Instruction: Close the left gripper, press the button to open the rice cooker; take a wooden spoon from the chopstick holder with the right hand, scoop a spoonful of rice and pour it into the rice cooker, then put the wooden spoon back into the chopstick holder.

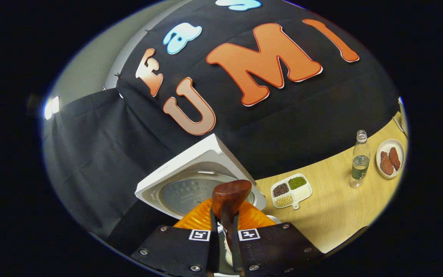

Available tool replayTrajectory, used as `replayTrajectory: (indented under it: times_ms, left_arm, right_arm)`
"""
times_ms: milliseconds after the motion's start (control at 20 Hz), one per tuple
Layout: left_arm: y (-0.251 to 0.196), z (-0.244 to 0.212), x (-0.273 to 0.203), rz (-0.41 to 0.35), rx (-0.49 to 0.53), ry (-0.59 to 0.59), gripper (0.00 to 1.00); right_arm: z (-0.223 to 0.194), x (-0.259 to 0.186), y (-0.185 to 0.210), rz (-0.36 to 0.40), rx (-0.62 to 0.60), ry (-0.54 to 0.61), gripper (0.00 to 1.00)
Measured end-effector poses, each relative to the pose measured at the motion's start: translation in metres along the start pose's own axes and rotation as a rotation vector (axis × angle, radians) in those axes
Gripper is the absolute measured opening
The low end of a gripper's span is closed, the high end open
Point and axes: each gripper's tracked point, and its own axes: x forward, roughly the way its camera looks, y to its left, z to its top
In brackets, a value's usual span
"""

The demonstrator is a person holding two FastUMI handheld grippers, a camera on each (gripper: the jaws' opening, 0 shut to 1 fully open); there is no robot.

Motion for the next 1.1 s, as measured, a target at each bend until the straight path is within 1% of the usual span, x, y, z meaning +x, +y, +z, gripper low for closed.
replayTrajectory:
  times_ms: [50, 100, 200, 400, 650, 900, 950, 1000, 1050, 1100]
  left_arm:
    - [0.001, 0.0, 0.001, 0.0, 0.003, 0.0, 0.94]
    - [0.0, 0.0, 0.001, 0.001, 0.003, 0.0, 0.96]
    - [0.0, 0.0, 0.002, -0.001, -0.001, 0.003, 0.96]
    - [-0.003, -0.001, 0.004, -0.008, -0.002, 0.007, 0.96]
    - [-0.003, 0.002, 0.001, -0.008, 0.005, 0.0, 0.96]
    - [-0.004, -0.001, -0.002, 0.002, 0.0, 0.008, 0.96]
    - [-0.005, -0.001, -0.003, 0.003, 0.001, 0.009, 0.96]
    - [-0.005, -0.001, -0.003, 0.003, 0.003, 0.007, 0.94]
    - [-0.005, 0.001, -0.004, 0.003, 0.006, 0.006, 0.96]
    - [-0.005, 0.001, -0.006, 0.004, 0.01, 0.004, 0.96]
  right_arm:
    - [0.001, -0.001, 0.0, 0.0, -0.018, -0.004, 0.12]
    - [0.002, 0.0, 0.002, -0.001, -0.042, -0.011, 0.12]
    - [0.003, 0.0, 0.007, 0.01, -0.106, -0.022, 0.12]
    - [0.001, -0.003, 0.028, 0.054, -0.271, -0.035, 0.12]
    - [-0.004, -0.007, 0.048, 0.1, -0.429, -0.062, 0.12]
    - [-0.012, -0.012, 0.071, 0.162, -0.622, -0.091, 0.12]
    - [-0.015, -0.014, 0.075, 0.175, -0.645, -0.093, 0.12]
    - [-0.018, -0.016, 0.078, 0.191, -0.665, -0.095, 0.12]
    - [-0.019, -0.019, 0.08, 0.202, -0.681, -0.097, 0.12]
    - [-0.019, -0.02, 0.083, 0.21, -0.701, -0.101, 0.12]
